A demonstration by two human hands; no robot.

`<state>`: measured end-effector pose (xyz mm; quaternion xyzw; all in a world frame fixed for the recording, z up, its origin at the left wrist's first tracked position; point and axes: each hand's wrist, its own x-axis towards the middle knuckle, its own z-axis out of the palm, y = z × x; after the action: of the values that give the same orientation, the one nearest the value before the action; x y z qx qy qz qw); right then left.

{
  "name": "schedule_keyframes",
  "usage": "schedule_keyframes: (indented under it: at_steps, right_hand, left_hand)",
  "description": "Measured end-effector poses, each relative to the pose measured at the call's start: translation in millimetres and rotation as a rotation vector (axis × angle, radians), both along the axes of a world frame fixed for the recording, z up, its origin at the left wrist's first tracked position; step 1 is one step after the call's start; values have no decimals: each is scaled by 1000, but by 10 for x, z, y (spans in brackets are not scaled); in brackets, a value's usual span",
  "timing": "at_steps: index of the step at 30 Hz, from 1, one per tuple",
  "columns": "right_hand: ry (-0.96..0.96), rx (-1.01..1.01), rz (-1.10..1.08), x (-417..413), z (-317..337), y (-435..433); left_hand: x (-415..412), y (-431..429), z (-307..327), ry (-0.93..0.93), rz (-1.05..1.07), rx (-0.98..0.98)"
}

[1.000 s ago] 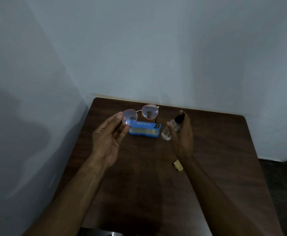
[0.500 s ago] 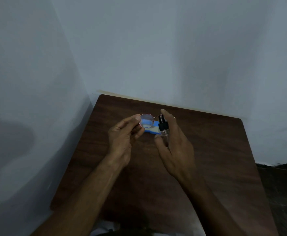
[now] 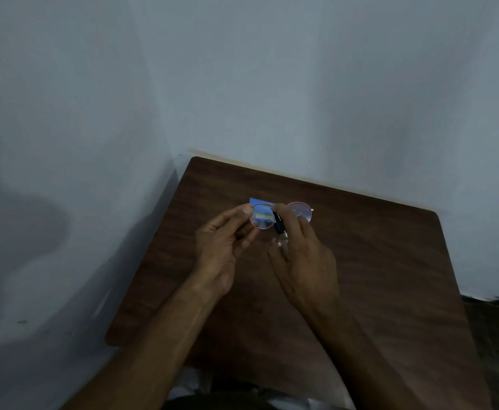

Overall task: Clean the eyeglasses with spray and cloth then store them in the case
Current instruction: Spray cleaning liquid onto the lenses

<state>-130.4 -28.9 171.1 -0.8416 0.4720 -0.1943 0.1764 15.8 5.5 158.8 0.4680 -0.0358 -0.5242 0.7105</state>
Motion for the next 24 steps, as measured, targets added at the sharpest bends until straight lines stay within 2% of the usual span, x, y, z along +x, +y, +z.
schedule_keyframes:
  at_steps: [10, 15, 19, 24]
  right_hand:
    - [-14, 54, 4, 98, -32, 54]
    - [-109, 82, -6, 129, 9, 61]
    - [-31, 30, 5, 125, 16, 92]
    - [-85, 41, -4, 89, -7, 140]
  left_hand:
    - [61, 58, -7, -10, 4, 7]
    - [57, 87, -8, -22, -2, 5]
    - [44, 101, -12, -3, 1, 6]
    - [32, 124, -21, 12, -6, -3]
